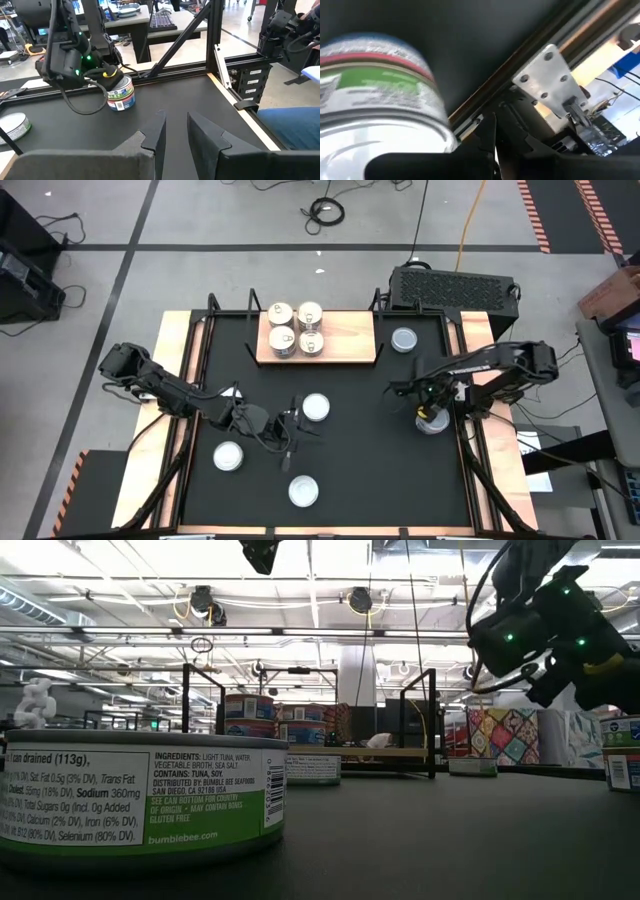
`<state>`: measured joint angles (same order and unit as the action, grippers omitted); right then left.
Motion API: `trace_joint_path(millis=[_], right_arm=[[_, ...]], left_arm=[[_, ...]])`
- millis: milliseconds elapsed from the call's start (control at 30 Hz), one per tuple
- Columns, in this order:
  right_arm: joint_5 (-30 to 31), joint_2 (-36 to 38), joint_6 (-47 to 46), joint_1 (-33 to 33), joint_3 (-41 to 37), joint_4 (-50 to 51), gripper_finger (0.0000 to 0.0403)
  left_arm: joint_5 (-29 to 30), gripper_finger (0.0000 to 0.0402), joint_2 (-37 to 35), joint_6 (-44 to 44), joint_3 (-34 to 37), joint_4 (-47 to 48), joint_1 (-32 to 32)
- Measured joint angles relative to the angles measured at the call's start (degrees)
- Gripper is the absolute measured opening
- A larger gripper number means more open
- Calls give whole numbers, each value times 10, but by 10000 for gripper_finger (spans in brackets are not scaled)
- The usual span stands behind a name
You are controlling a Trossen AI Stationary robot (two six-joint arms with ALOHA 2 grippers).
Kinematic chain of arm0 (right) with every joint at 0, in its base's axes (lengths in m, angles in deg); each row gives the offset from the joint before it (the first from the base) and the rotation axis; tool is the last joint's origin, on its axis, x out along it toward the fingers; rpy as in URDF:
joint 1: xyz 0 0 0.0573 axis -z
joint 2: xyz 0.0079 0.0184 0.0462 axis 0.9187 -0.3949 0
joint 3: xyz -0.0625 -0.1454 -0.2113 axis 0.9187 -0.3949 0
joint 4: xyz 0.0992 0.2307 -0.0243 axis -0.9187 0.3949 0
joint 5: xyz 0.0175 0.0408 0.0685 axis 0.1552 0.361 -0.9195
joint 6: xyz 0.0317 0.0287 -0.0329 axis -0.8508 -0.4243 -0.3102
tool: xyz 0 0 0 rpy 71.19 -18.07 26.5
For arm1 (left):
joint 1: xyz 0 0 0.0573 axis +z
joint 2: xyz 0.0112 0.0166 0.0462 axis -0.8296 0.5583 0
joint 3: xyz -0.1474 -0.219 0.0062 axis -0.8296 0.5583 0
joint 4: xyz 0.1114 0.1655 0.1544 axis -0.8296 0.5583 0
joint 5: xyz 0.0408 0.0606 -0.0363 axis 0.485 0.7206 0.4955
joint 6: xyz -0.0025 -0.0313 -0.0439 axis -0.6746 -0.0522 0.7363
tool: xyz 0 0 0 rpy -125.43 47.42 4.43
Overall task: Stack canned seafood by type on shelf
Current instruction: Remove the green tuna can from the top of the blue tuna can
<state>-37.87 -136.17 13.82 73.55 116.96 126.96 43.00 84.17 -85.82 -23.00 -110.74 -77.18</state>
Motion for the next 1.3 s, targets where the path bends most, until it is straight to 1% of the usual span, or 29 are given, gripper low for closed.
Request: trace_joint_path(millis=[167, 400, 533, 733, 967, 1133, 1200, 1300], right_arm=[[-18, 9, 20, -6, 0, -1, 0], [-66, 81, 22, -6, 0, -7, 0], [-80, 124, 9, -11, 1, -9, 0], [-111, 165, -1, -31, 2, -35, 0], [-95, 189, -45, -37, 10, -39, 0], [-54, 191, -75, -37, 10, -17, 1], [-41, 191, -76, -36, 10, -13, 6], [-31, 191, -76, -34, 10, -3, 26]], left_arm=[[0, 81, 0, 0, 0, 0, 0], [0, 81, 0, 0, 0, 0, 0], [0, 81, 0, 0, 0, 0, 0], [0, 81, 0, 0, 0, 0, 0], [0, 81, 0, 0, 0, 0, 0], [0, 81, 0, 0, 0, 0, 0], [0, 81, 0, 0, 0, 0, 0], [0, 81, 0, 0, 0, 0, 0]])
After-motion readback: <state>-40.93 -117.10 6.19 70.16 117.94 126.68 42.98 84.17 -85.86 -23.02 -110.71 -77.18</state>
